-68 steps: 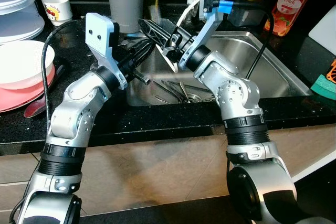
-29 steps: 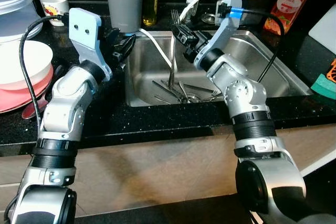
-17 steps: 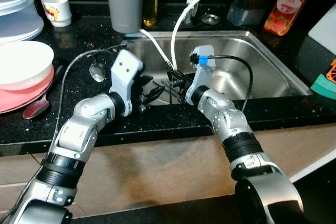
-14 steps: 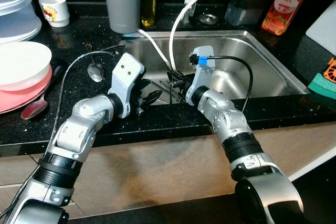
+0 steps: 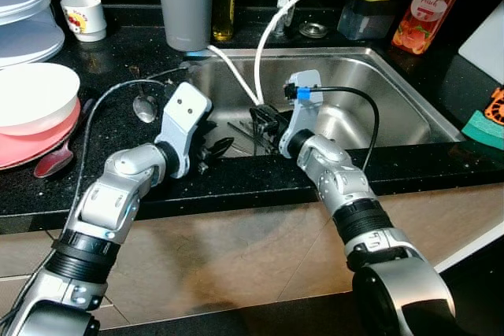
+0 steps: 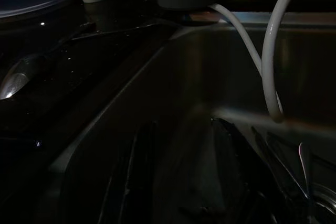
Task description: Kitchen organization
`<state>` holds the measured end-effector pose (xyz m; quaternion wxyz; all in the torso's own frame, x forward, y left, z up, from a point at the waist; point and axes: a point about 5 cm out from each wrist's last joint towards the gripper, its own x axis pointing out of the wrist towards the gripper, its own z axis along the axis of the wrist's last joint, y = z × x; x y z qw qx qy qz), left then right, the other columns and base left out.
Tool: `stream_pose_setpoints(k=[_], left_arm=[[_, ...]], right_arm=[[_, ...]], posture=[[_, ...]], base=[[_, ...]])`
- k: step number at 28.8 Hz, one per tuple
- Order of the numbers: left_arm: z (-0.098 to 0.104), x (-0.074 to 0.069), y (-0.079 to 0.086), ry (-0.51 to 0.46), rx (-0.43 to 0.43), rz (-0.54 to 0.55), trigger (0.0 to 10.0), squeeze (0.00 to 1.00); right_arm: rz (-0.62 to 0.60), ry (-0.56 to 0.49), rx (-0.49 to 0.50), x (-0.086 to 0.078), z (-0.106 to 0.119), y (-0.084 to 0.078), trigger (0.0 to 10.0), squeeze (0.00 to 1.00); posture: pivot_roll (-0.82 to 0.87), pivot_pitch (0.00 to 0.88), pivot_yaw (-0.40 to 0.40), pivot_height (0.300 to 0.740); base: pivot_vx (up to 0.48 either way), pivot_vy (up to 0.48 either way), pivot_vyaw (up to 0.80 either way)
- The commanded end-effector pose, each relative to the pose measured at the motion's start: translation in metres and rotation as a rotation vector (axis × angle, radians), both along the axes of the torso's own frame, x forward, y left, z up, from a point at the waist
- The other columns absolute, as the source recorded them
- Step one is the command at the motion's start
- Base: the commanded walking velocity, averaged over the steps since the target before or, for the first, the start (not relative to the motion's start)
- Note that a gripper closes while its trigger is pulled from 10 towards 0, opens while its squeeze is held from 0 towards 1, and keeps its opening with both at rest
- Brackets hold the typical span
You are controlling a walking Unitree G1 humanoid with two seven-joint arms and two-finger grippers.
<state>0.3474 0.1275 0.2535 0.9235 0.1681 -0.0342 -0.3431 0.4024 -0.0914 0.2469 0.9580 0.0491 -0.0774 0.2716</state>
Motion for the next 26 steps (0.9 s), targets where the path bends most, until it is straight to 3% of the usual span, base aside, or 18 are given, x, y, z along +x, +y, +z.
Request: stream_pose_setpoints(k=[1,6,8,9,10,11,13,15,16,18,19,20,23,24,26], left_arm=[[0.004,0.003,0.005,0.002,-0.025,0.061,10.0,0.00],[0.013,0.014,0.012,-0.034,-0.085,0.186,10.0,0.00],[0.020,0.026,0.024,-0.062,-0.098,0.325,10.0,0.00],[0.020,0.026,0.024,-0.062,-0.098,0.325,10.0,0.00],[0.024,0.034,0.035,-0.067,-0.097,0.432,10.0,0.00],[0.024,0.034,0.035,-0.067,-0.097,0.432,10.0,0.00],[0.025,0.048,0.056,-0.040,-0.102,0.604,10.0,0.00],[0.025,0.057,0.068,-0.008,-0.135,0.678,10.0,0.04],[0.025,0.060,0.071,-0.004,-0.138,0.696,10.0,0.25],[0.026,0.062,0.072,-0.005,-0.138,0.707,10.0,0.25],[0.026,0.064,0.073,-0.002,-0.144,0.713,10.0,0.83],[0.028,0.065,0.075,-0.011,-0.138,0.729,10.0,1.00],[0.030,0.068,0.078,-0.029,-0.133,0.751,10.0,1.00],[0.031,0.069,0.078,-0.035,-0.127,0.750,10.0,0.06],[0.031,0.071,0.079,-0.029,-0.129,0.753,10.0,0.00]], right_arm=[[-0.012,0.036,-0.020,0.001,-0.010,-0.001,10.0,0.00],[-0.019,0.007,-0.010,0.002,-0.001,-0.001,10.0,0.00],[-0.018,-0.015,0.012,0.002,0.006,-0.001,10.0,0.00],[-0.018,-0.015,0.012,0.002,0.006,-0.001,10.0,0.00],[-0.013,-0.027,0.023,0.002,0.011,0.000,10.0,0.00],[-0.013,-0.027,0.023,0.002,0.011,0.000,10.0,0.00],[0.004,-0.047,0.043,0.001,0.018,0.003,10.0,0.00],[0.021,-0.059,0.050,0.000,0.021,0.005,10.0,0.00],[0.027,-0.063,0.051,-0.001,0.022,0.006,10.0,0.00],[0.031,-0.064,0.050,-0.001,0.022,0.006,10.0,0.00],[0.033,-0.066,0.050,-0.002,0.022,0.006,10.0,0.00],[0.034,-0.067,0.049,-0.002,0.022,0.006,10.0,0.00],[0.034,-0.068,0.049,-0.002,0.022,0.005,10.0,0.00],[0.034,-0.068,0.049,-0.002,0.022,0.004,10.0,0.00],[0.035,-0.068,0.049,-0.003,0.022,0.004,10.0,0.00]], posture=[[-0.01,0.164,-0.038,0.740],[0.00,0.168,-0.040,0.740],[0.00,0.173,-0.040,0.740],[0.00,0.173,-0.040,0.740],[0.00,0.173,-0.040,0.740],[0.00,0.173,-0.040,0.740],[0.00,0.176,-0.037,0.740],[0.00,0.176,-0.037,0.740],[0.00,0.176,-0.037,0.740],[0.00,0.176,-0.037,0.740],[-0.01,0.186,-0.031,0.740],[-0.02,0.188,-0.030,0.740],[-0.02,0.190,-0.029,0.740],[-0.02,0.190,-0.029,0.740],[-0.02,0.192,-0.027,0.740]], base=[[0.000,0.000,0.00],[0.000,0.000,0.00],[0.000,0.000,0.00],[0.000,0.000,0.00],[0.000,0.000,0.00],[0.000,0.000,0.00],[0.000,0.000,0.00],[0.000,0.000,0.00],[0.000,0.000,0.00],[0.000,0.000,0.00],[0.000,0.000,0.00],[0.000,0.000,0.00],[0.000,0.000,0.00],[0.000,0.000,0.00],[0.000,0.000,0.00]])
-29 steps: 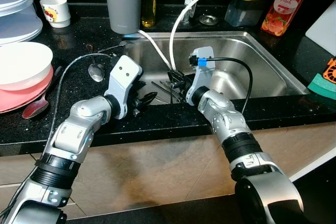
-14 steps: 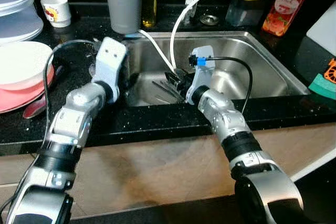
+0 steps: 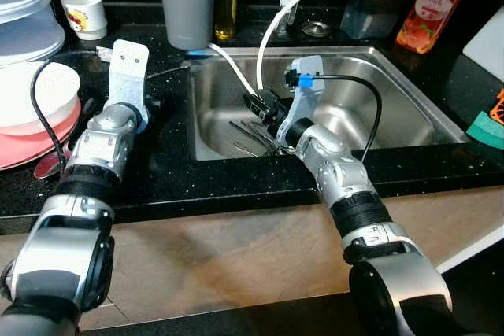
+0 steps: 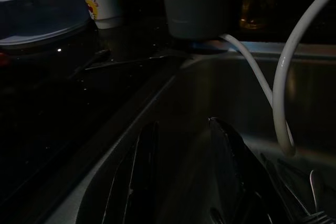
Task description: Kitchen organization
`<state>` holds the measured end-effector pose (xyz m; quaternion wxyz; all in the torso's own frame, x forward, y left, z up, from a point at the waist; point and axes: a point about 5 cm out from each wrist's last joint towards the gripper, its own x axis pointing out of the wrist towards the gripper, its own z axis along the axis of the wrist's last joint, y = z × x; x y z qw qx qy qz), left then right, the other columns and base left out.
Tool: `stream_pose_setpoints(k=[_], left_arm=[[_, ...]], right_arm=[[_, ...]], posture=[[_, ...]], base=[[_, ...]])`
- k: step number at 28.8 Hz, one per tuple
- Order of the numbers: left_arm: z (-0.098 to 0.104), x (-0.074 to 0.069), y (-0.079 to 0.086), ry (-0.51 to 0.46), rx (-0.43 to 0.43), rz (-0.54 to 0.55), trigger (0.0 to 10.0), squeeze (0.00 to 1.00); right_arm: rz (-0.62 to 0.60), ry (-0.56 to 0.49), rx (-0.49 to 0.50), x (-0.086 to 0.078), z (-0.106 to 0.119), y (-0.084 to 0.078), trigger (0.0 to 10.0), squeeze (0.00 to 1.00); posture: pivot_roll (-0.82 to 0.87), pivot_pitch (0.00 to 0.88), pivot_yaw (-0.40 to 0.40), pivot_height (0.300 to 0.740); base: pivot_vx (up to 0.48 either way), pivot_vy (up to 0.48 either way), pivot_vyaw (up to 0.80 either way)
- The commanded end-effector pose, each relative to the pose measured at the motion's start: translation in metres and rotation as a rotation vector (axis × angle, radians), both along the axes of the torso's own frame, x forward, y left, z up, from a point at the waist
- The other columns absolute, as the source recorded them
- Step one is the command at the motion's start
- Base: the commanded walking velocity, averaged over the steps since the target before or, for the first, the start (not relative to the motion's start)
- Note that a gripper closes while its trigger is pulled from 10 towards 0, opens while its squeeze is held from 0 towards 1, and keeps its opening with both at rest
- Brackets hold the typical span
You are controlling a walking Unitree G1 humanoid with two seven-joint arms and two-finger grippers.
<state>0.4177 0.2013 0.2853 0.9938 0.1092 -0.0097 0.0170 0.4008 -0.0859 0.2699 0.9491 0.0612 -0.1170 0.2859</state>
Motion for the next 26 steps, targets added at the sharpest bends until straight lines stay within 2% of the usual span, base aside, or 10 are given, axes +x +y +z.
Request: stream_pose_setpoints(k=[1,10,17,18,19,20,21,22,25,26], left_arm=[[-0.001,0.001,0.005,0.008,0.012,0.018,10.0,0.00],[-0.020,0.005,0.009,0.172,-0.011,0.053,10.0,0.00],[-0.020,0.005,0.010,0.199,-0.006,0.052,10.0,0.00],[-0.020,0.005,0.011,0.200,-0.001,0.052,8.0,0.00],[-0.020,0.005,0.011,0.200,-0.001,0.052,8.0,0.00],[-0.020,0.005,0.011,0.203,0.003,0.050,3.8,0.00],[-0.020,0.005,0.011,0.203,0.003,0.050,3.8,0.00],[-0.019,0.005,0.011,0.205,0.006,0.046,0.0,0.00],[-0.019,0.005,0.011,0.207,0.007,0.044,0.0,0.00],[-0.019,0.005,0.011,0.210,0.009,0.041,0.0,0.00]], right_arm=[[0.005,0.004,0.005,-0.001,-0.001,-0.002,10.0,0.00],[0.018,0.001,0.016,-0.001,0.003,-0.003,10.0,0.00],[0.028,0.007,0.046,-0.001,0.007,-0.004,10.0,0.00],[0.035,0.010,0.052,-0.001,0.008,-0.004,10.0,0.00],[0.035,0.010,0.052,-0.001,0.008,-0.004,10.0,0.00],[0.046,0.016,0.056,-0.002,0.008,-0.003,10.0,0.00],[0.046,0.016,0.056,-0.002,0.008,-0.003,10.0,0.00],[0.181,0.064,0.018,-0.007,0.003,0.005,10.0,0.00],[0.269,0.087,-0.019,-0.012,-0.002,0.010,10.0,0.00],[0.397,0.118,-0.063,-0.021,-0.008,0.016,10.0,0.00]], posture=[[-0.02,0.192,-0.027,0.740],[-0.02,0.203,-0.029,0.740],[-0.02,0.205,-0.027,0.740],[-0.02,0.205,-0.027,0.740],[-0.02,0.205,-0.027,0.740],[-0.02,0.205,-0.027,0.740],[-0.02,0.205,-0.027,0.740],[-0.02,0.205,-0.027,0.740],[-0.02,0.205,-0.027,0.740],[-0.02,0.205,-0.027,0.740]], base=[[0.000,0.000,0.00],[0.000,0.000,0.00],[0.000,0.000,0.00],[0.000,0.000,0.00],[0.000,0.000,0.00],[0.000,0.000,0.00],[0.000,0.000,0.00],[0.000,0.000,0.00],[0.000,0.000,0.00],[0.000,0.000,0.00]])
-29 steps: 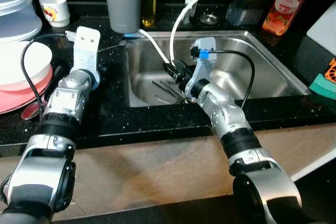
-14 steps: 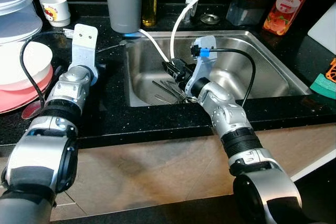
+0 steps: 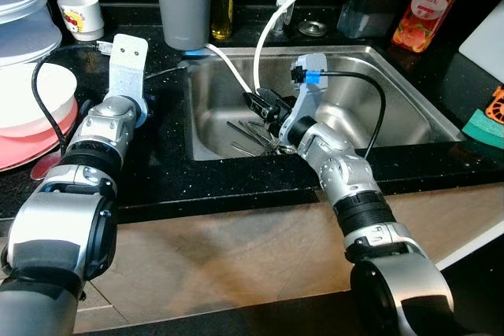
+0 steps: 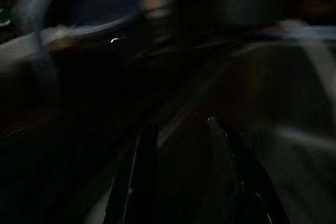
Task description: Kitchen organization
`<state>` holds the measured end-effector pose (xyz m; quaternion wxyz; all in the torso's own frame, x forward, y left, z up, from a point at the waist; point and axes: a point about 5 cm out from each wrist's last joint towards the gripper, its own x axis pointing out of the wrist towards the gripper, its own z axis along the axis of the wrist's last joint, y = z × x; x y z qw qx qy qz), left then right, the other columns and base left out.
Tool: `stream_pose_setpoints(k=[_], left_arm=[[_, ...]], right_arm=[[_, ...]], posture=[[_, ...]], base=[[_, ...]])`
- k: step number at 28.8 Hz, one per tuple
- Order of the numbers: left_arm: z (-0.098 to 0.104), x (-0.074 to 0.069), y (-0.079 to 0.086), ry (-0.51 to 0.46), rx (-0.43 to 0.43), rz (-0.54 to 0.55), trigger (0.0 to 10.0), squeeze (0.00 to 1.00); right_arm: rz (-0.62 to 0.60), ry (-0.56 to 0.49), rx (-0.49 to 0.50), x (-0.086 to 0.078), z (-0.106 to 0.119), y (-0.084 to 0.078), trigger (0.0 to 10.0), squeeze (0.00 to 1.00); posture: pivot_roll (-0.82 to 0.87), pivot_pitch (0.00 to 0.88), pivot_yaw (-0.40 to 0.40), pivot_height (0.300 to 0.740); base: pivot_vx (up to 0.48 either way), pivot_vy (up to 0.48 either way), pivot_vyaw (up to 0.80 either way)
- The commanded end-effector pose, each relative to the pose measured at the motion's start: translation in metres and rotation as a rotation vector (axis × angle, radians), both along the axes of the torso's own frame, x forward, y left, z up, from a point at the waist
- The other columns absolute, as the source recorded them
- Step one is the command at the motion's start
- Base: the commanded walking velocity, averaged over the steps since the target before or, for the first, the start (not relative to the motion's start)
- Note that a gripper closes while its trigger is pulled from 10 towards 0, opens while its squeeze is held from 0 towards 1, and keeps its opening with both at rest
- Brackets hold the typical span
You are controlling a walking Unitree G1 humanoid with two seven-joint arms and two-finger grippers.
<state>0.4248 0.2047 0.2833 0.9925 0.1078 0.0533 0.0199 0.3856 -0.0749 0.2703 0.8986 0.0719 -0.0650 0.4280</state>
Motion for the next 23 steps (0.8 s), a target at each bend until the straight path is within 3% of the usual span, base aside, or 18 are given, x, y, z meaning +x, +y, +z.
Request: stream_pose_setpoints(k=[1,6,13,17,19,23], left_arm=[[-0.017,-0.002,0.008,0.087,0.017,0.018,0.0,0.00],[-0.017,-0.002,0.008,0.094,0.020,0.015,0.0,0.00],[-0.016,-0.002,0.010,0.096,0.035,0.016,0.0,0.00],[-0.003,-0.001,0.010,0.036,0.021,0.024,0.0,0.00],[0.024,0.000,0.002,-0.085,-0.035,-0.008,0.0,0.00],[0.042,0.000,-0.008,-0.162,-0.093,-0.060,0.0,0.00]], right_arm=[[0.136,0.041,-0.039,-0.010,-0.010,0.007,10.0,0.00],[0.251,0.045,-0.043,-0.022,-0.011,0.014,10.0,0.00],[0.273,0.042,-0.067,-0.025,-0.011,0.015,10.0,0.00],[0.278,0.047,-0.062,-0.026,-0.009,0.015,10.0,0.00],[0.284,0.053,-0.038,-0.028,-0.005,0.014,10.0,0.00],[0.289,0.053,-0.027,-0.029,-0.003,0.014,10.0,0.00]], posture=[[-0.02,0.202,-0.029,0.740],[-0.02,0.201,-0.028,0.740],[-0.02,0.198,-0.029,0.740],[-0.02,0.197,-0.029,0.740],[-0.02,0.192,-0.029,0.740],[-0.02,0.187,-0.030,0.740]], base=[[0.000,0.000,0.00],[0.000,0.000,0.00],[0.000,0.000,0.00],[0.000,0.000,0.00],[0.000,0.000,0.00],[0.000,0.000,0.00]])
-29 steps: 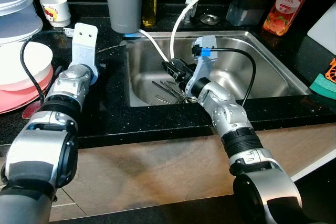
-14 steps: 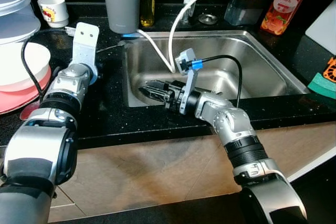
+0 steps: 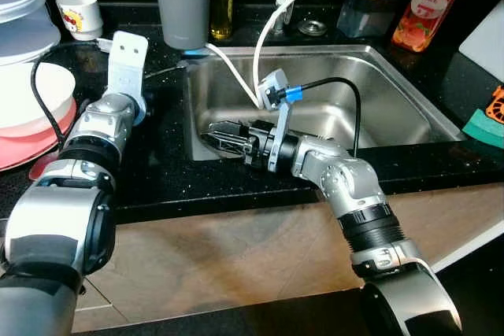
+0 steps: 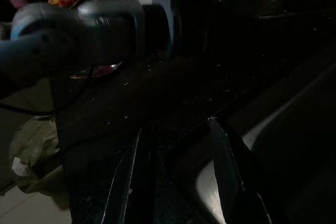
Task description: Kitchen organization
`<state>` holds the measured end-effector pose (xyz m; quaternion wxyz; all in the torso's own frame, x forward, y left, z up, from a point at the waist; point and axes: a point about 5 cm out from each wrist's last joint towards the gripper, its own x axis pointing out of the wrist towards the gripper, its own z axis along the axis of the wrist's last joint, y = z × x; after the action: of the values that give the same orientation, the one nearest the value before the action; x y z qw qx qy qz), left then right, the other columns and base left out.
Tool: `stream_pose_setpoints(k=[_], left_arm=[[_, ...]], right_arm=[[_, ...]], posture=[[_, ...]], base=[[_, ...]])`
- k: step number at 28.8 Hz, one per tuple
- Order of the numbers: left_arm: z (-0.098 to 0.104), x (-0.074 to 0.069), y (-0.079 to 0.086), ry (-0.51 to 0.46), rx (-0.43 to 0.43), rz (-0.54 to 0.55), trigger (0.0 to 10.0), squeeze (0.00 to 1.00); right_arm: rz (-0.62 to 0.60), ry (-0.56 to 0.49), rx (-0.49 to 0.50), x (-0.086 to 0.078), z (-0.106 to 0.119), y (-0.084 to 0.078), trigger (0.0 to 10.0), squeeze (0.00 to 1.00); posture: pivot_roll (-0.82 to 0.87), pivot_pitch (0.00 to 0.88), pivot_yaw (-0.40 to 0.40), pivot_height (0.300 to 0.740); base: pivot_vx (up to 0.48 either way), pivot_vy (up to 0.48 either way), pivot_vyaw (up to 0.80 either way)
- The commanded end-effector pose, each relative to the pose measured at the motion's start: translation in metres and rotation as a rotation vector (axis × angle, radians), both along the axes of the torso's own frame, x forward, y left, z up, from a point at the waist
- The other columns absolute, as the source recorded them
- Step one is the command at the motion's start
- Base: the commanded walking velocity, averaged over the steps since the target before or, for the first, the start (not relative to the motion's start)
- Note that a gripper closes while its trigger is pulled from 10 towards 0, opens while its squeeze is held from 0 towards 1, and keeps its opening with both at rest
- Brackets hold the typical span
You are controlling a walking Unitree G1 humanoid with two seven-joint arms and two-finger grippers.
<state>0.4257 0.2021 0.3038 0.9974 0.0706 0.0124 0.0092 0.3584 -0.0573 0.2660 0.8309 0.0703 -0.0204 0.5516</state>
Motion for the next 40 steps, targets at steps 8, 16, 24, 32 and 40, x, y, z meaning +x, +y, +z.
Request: stream_pose_setpoints(k=[8,16,24,32,40], left_arm=[[0.065,-0.011,-0.032,-0.263,-0.130,-0.130,0.0,0.00],[0.073,-0.034,-0.062,-0.430,-0.247,-0.476,0.0,0.00],[0.030,-0.063,-0.069,-0.310,-0.249,-0.753,0.0,0.00],[0.013,-0.081,-0.066,-0.361,-0.096,-0.851,0.0,0.00],[0.001,-0.090,-0.079,-0.335,-0.073,-0.926,0.0,0.00]], right_arm=[[0.024,0.002,0.036,-0.004,0.006,-0.004,10.0,0.00],[-0.078,-0.037,0.122,0.003,0.021,-0.006,10.0,0.00],[-0.348,-0.044,0.417,0.020,0.062,-0.035,10.0,0.00],[-0.315,-0.022,0.517,0.014,0.078,-0.030,10.0,0.00],[-0.269,0.012,0.510,0.010,0.077,-0.019,10.0,1.00]], posture=[[-0.02,0.171,-0.033,0.740],[-0.01,0.158,-0.027,0.740],[-0.01,0.168,-0.029,0.740],[0.00,0.171,-0.029,0.740],[0.00,0.175,-0.032,0.740]], base=[[0.000,0.000,0.00],[0.000,0.000,0.00],[0.000,0.000,0.00],[0.000,0.000,0.00],[0.000,0.000,0.00]])
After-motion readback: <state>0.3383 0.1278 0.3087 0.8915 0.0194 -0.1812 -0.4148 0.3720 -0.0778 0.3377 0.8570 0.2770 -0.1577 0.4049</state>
